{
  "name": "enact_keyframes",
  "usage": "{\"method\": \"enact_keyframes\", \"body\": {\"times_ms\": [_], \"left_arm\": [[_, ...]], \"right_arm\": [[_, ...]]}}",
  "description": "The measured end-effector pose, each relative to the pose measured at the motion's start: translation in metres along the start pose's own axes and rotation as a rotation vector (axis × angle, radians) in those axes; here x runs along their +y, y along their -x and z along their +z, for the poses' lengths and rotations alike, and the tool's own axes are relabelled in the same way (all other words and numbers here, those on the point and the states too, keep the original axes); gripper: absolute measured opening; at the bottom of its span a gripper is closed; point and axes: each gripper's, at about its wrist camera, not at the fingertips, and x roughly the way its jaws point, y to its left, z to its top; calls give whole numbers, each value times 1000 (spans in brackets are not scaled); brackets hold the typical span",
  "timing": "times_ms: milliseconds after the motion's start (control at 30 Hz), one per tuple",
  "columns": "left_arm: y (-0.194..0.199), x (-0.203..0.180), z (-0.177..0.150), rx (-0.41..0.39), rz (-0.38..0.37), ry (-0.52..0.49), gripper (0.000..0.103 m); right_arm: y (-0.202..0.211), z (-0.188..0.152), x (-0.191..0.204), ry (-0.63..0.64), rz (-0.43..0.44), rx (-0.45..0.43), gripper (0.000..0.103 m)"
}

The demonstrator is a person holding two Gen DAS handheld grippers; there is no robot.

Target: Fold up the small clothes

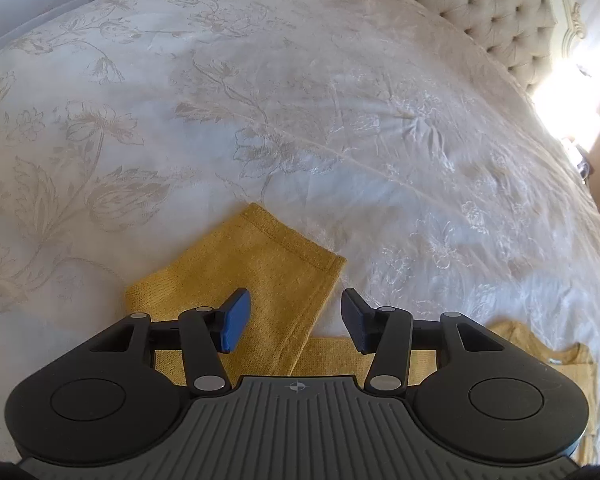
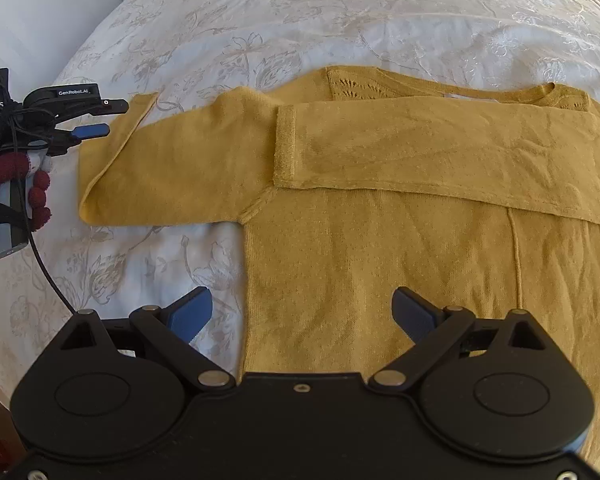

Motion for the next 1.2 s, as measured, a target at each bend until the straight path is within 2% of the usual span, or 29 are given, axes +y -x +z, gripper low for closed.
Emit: {"method": "enact_keyframes", "body": {"times_ms": [200,267,400,500,567,600,633,833,933,1033,1133,1200], "left_arm": [[-16,-38,-9,-4,58,-212,56],[-26,-45,-10,3,86,-252,56],[-44,-44,-8,32,150,-239,56],[-47,-38,-6,48,161,-218,55],[-47,-33,-4,59,152,-201,42],[-46,-30,-2,58,149,-189,19],[-42,-27,-1,53,140,-170,11],[3,-28,5,-46,79,-79,10],[36,-47,7,-117,19,-65,10],[64,-77,5,-182,-22,-93,10],[79,-108,-3,-198,-21,-123,11],[87,-125,-18,-194,4,-127,12]], "right_arm": [[2,-1,-3,-5,-11,0,97],[3,-2,-5,-12,-16,-1,97],[10,-4,-10,-27,-26,-12,97],[14,-7,-13,-41,-32,-19,97],[17,-10,-15,-47,-34,-22,97],[18,-11,-16,-49,-33,-25,97],[19,-13,-17,-50,-33,-27,97],[27,-21,-29,-51,-13,-37,97],[28,-23,-38,-45,6,-40,97],[32,-26,-50,-41,34,-47,97],[35,-29,-66,-45,79,-45,97],[37,-30,-76,-38,111,-45,97]]}}
